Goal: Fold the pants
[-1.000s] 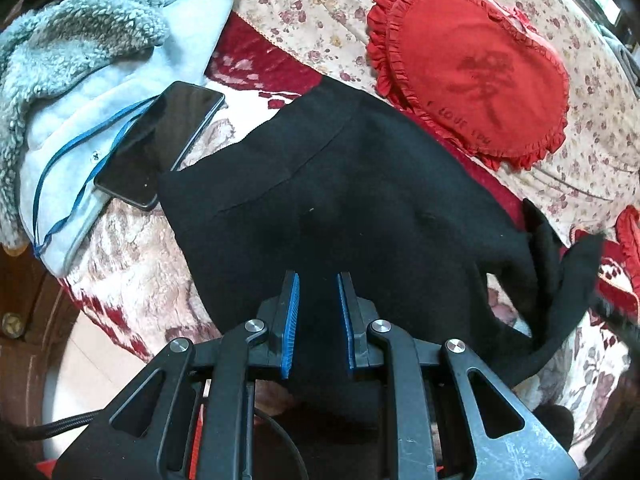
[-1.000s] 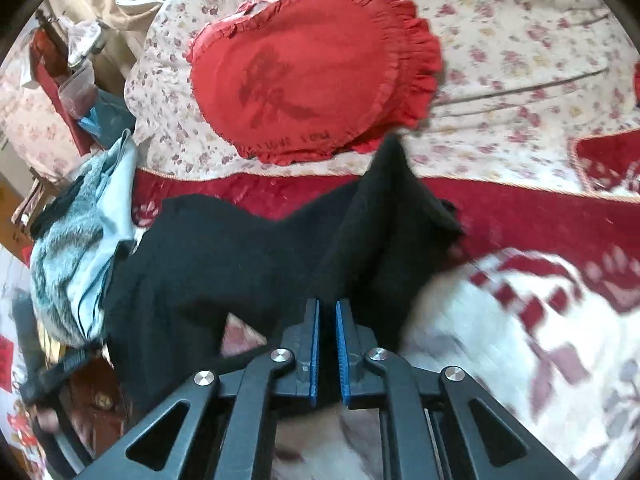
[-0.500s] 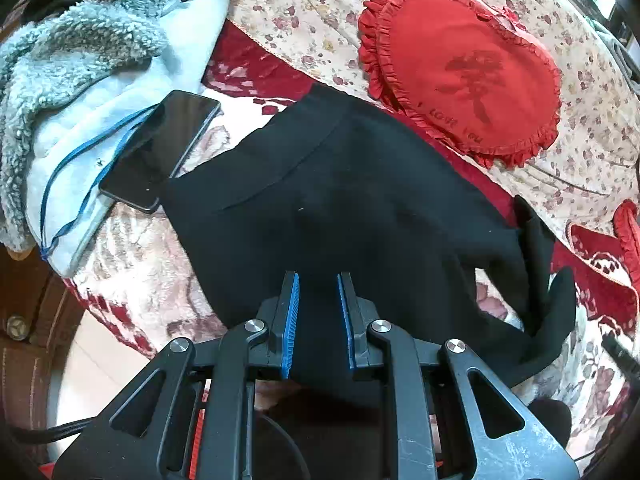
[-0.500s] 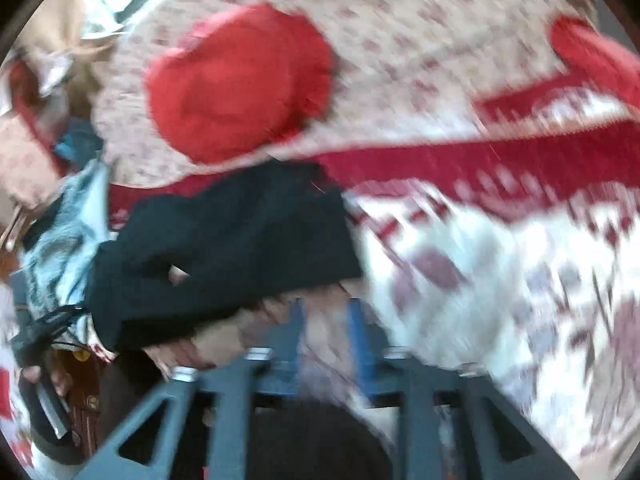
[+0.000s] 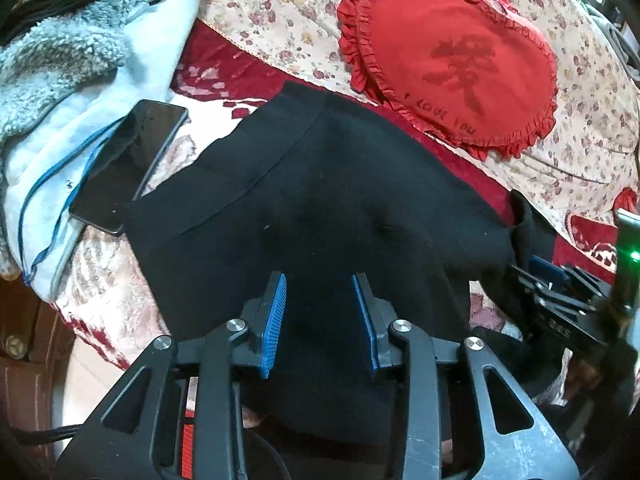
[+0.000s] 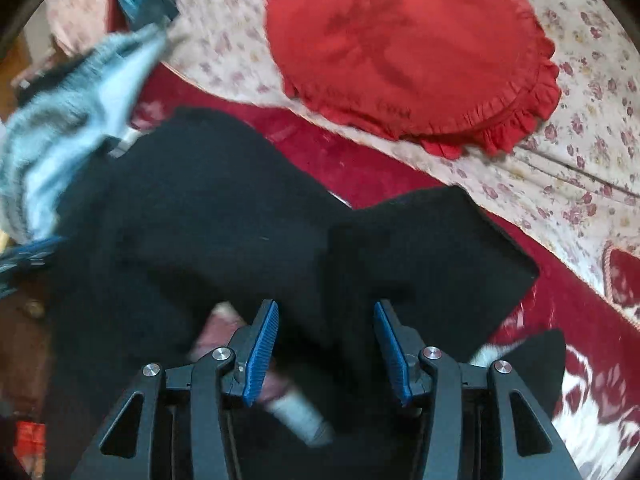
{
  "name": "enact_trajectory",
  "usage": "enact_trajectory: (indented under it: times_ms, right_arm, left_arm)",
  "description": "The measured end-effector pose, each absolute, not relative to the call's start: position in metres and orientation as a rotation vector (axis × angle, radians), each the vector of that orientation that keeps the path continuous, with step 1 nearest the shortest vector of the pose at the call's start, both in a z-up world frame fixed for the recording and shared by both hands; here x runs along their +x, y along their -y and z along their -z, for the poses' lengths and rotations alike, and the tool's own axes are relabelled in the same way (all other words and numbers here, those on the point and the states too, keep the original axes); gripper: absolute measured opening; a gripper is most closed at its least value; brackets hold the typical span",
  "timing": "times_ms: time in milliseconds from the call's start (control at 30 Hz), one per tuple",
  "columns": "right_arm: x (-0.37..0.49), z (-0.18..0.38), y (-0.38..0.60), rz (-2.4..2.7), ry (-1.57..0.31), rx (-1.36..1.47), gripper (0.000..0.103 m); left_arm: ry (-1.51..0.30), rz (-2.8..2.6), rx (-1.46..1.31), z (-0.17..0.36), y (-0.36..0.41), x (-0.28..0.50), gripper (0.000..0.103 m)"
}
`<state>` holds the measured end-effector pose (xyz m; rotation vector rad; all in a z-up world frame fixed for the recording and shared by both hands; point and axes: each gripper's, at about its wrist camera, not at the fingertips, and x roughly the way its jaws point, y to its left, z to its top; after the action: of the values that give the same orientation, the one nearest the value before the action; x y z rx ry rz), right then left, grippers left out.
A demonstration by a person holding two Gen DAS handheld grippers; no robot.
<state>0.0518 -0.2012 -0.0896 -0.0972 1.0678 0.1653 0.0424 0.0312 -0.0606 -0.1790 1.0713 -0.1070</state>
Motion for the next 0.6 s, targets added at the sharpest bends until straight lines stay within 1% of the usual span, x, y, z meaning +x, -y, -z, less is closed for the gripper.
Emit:
enact_trajectory:
  times_ms: [67, 100, 133, 233, 367, 433, 467, 533, 600]
  right_arm:
    - [0.058, 0.09, 0.208, -0.161, -1.014, -0.089, 0.036]
    - [0.059, 0.088, 0.211, -0.149, -0.998, -0.096, 0.019]
    - [0.062, 0.087, 0.216, -0.149, -0.991, -0.092, 0.017]
    - [0.074, 0.084, 0.225, -0.163, -0.983, -0.055, 0.013]
    - [0.073, 0.07, 0.225, -0.233, -0.963, -0.008, 0.013]
    - [0.065, 0.062, 0.219, -0.273, -0.944, 0.009, 0.015]
    - [0.06, 0.059, 0.213, -0.299, -0.94, 0.003, 0.017]
    - [0.05, 0.057, 0.197, -0.34, -0.936, -0.042, 0.036]
    - [0.041, 0.058, 0.176, -0.399, -0.936, -0.109, 0.039]
  left_arm:
    - [-1.078, 0.112, -0.172, 0.064, -0.028, 0.045, 0.032]
    - [-1.082, 0.114, -0.168, 0.065, -0.026, 0.046, 0.032]
    - [-1.085, 0.117, -0.164, 0.066, -0.025, 0.048, 0.032]
    - [-1.09, 0.124, -0.161, 0.068, -0.02, 0.052, 0.032]
    - [-1.08, 0.165, -0.181, 0.06, -0.017, 0.049, 0.032]
    - [-1.076, 0.175, -0.172, 0.057, -0.013, 0.048, 0.037]
    - [-1.076, 0.179, -0.173, 0.056, -0.012, 0.048, 0.037]
    - [-1.078, 0.181, -0.18, 0.057, -0.011, 0.048, 0.037]
    - [-1.08, 0.18, -0.186, 0.057, -0.011, 0.048, 0.037]
